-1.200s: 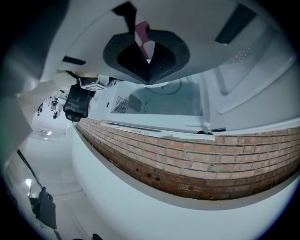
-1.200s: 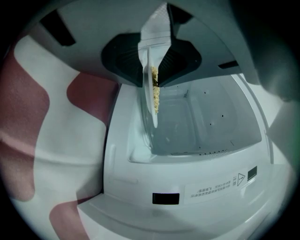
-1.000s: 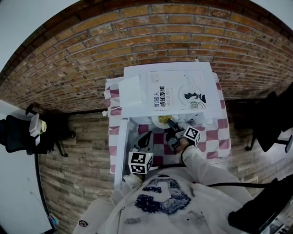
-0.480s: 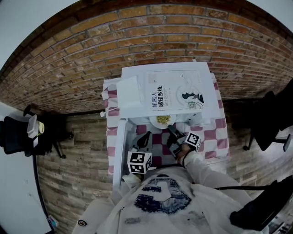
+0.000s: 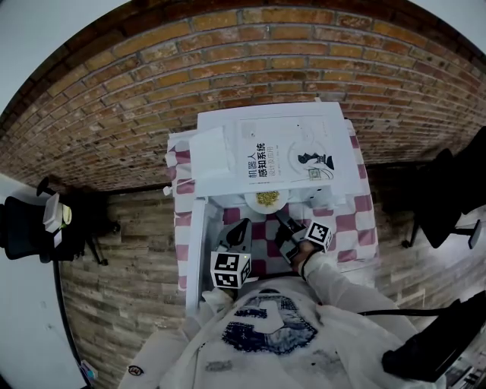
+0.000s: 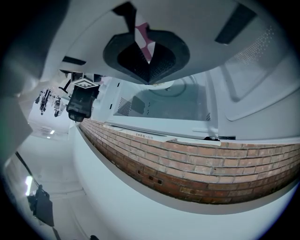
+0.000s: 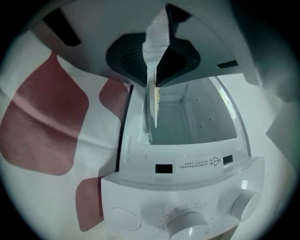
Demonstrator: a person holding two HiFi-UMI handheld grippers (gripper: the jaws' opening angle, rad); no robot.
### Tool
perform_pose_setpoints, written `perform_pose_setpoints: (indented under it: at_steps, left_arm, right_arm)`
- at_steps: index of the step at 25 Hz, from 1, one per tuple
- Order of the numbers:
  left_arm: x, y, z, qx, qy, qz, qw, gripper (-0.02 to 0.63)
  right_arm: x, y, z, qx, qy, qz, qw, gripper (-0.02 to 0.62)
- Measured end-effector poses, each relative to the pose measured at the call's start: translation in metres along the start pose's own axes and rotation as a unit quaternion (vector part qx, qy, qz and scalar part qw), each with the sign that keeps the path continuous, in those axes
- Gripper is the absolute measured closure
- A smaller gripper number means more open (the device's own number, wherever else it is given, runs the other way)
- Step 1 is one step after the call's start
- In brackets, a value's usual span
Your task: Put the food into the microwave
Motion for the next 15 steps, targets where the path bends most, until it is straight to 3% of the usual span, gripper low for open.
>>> perform_pose_setpoints:
  at_steps: [7, 15]
  left_arm:
    - [-0.0016, 0.0003, -0.0004, 0.003, 0.000, -0.001, 1.0000, 0.598]
    - [-0.0006, 0.0026, -0.0023, 0.008, 0.001, 0.001, 1.0000, 0.598]
  right_arm:
    - [0.0002, -0.0014, -0.0054, 0.014, 0.007, -0.002, 1.000, 0.568]
    - [0.0012, -0.0064, -0.0072, 0.006, 0.008, 0.002, 1.000, 0.575]
Point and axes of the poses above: the fingertips, and each gripper's own axes: y backward along the fingers, z to its right, x out of its top, the point moved 6 cm from there along y, backward along the fingers, and after that the axes turned 1 degree about -y, right-handed, at the moved point
